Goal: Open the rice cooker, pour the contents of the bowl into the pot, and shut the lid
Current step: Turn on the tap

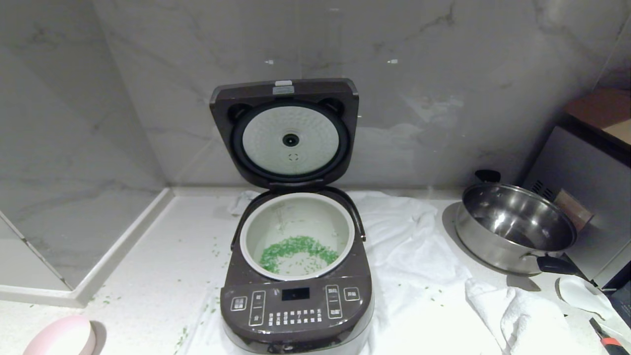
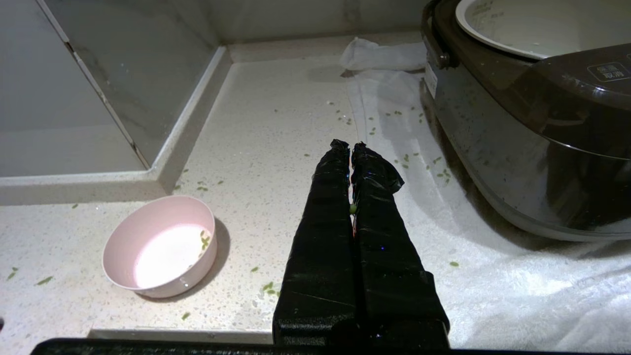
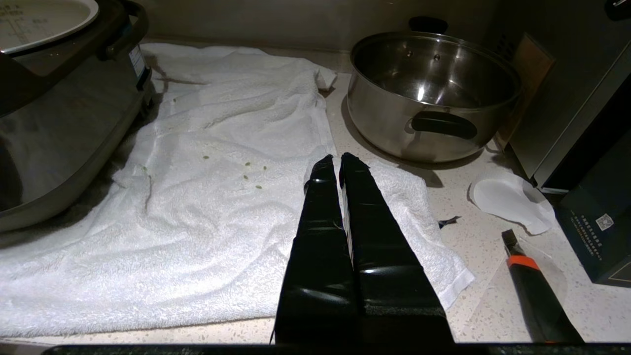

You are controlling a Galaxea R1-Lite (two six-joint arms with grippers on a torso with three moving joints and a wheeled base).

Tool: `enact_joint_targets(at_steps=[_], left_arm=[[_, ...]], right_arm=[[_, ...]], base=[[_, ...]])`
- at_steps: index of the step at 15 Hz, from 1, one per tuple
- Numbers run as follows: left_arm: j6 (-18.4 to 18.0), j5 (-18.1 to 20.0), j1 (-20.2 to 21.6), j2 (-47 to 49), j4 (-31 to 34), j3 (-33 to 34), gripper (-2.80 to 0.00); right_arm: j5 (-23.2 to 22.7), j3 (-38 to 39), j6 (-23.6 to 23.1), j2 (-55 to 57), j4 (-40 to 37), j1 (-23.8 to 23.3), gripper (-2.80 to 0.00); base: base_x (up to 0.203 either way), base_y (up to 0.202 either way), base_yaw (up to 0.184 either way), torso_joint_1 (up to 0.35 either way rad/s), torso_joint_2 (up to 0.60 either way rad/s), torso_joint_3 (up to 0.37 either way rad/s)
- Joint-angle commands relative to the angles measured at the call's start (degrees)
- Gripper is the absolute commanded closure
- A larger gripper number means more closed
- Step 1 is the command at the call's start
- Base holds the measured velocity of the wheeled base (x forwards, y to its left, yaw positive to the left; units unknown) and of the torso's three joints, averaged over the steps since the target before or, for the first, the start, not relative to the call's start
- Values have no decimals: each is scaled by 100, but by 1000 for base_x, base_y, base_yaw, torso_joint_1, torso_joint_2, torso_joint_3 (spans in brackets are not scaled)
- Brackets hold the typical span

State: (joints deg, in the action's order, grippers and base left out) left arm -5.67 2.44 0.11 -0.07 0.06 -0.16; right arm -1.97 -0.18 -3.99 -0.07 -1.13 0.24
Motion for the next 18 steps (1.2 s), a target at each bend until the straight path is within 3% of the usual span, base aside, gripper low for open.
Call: enact_joint_targets(at_steps=[1,7,15,18], left_arm=[[-4,2,1,7,3,-2,0],[4,-6,-2,7,-13,7,0],[4,-6,-2,7,-6,-2,0],[13,-6,-2,7,-6,7,0]], right_arm=[[0,1,3,7,-1,2,0],[4,1,12,7,-1,2,0],[4,1,21,7,8,2,0],[4,1,-16,7,34,2,0]], base=[[0,0,0,0,0,0],[-16,0,0,3,2,-1],[-191,0,-2,0,2,2],[-28,0,-2,-7,-1,3]])
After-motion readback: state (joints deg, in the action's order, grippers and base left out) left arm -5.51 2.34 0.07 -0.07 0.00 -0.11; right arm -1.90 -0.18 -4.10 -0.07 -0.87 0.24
